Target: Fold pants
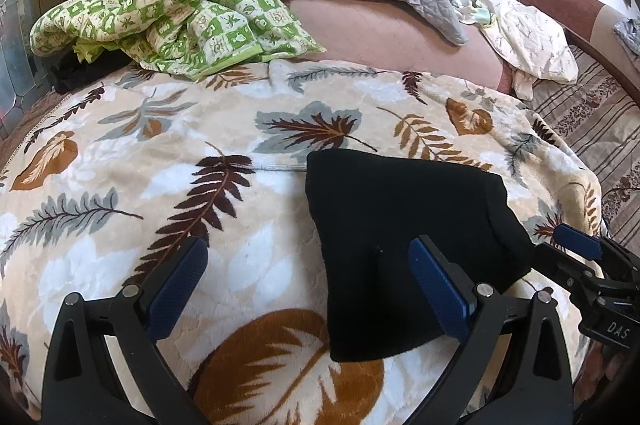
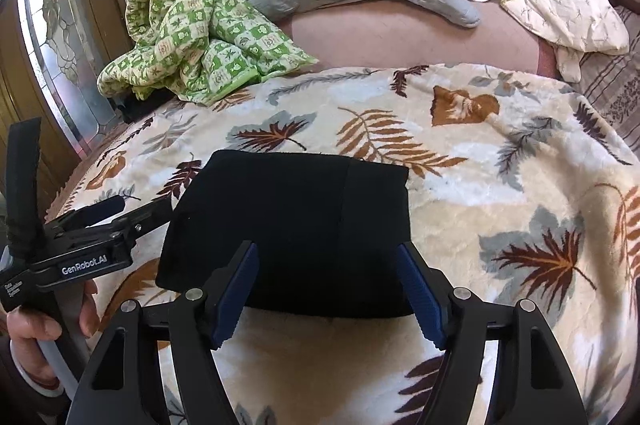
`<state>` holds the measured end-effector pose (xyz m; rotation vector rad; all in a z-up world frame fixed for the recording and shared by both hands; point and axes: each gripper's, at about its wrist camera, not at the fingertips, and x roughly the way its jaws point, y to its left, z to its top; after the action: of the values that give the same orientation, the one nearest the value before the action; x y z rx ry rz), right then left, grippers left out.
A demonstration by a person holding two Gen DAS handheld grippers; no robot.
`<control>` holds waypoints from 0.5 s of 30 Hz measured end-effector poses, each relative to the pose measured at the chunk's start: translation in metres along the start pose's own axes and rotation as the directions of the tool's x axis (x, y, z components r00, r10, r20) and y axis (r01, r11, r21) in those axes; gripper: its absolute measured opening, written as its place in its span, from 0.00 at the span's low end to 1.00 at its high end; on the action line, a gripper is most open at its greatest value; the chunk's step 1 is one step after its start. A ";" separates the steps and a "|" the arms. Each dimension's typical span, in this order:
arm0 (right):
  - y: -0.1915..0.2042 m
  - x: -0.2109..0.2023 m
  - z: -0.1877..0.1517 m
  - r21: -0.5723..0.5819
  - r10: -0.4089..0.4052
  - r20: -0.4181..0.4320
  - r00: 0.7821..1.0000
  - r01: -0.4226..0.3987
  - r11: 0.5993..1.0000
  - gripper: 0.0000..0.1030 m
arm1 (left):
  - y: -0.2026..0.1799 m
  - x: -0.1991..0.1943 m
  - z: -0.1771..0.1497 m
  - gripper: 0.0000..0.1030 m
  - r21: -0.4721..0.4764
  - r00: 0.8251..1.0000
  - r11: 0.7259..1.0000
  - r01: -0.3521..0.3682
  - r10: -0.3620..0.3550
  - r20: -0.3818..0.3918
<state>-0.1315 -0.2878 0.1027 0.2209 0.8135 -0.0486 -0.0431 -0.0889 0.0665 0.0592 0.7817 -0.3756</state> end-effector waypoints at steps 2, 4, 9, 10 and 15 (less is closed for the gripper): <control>0.001 -0.002 0.000 -0.001 -0.002 0.001 1.000 0.002 1.000 0.71 | -0.001 -0.004 0.000 0.98 0.009 1.000 1.000 -0.008 0.008 0.010; 0.002 -0.003 -0.001 0.001 0.002 -0.001 1.000 -0.002 1.000 0.71 | -0.001 -0.008 -0.001 0.98 0.016 1.000 1.000 -0.021 0.020 0.022; 0.000 -0.006 -0.004 0.009 0.009 -0.002 1.000 -0.009 1.000 0.72 | 0.001 -0.014 -0.002 0.98 0.010 0.999 0.999 -0.044 0.044 0.032; 0.000 -0.007 -0.005 0.013 0.012 -0.002 1.000 -0.012 1.000 0.72 | 0.001 -0.014 -0.002 0.98 0.013 0.998 0.999 -0.050 0.050 0.028; 0.006 -0.009 -0.007 0.007 0.002 0.004 1.000 -0.002 1.000 0.73 | 0.000 -0.019 -0.004 0.98 0.010 0.998 0.998 -0.059 0.059 0.037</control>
<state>-0.1424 -0.2803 0.1056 0.2280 0.8095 -0.0495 -0.0583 -0.0820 0.0771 0.0852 0.7403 -0.3239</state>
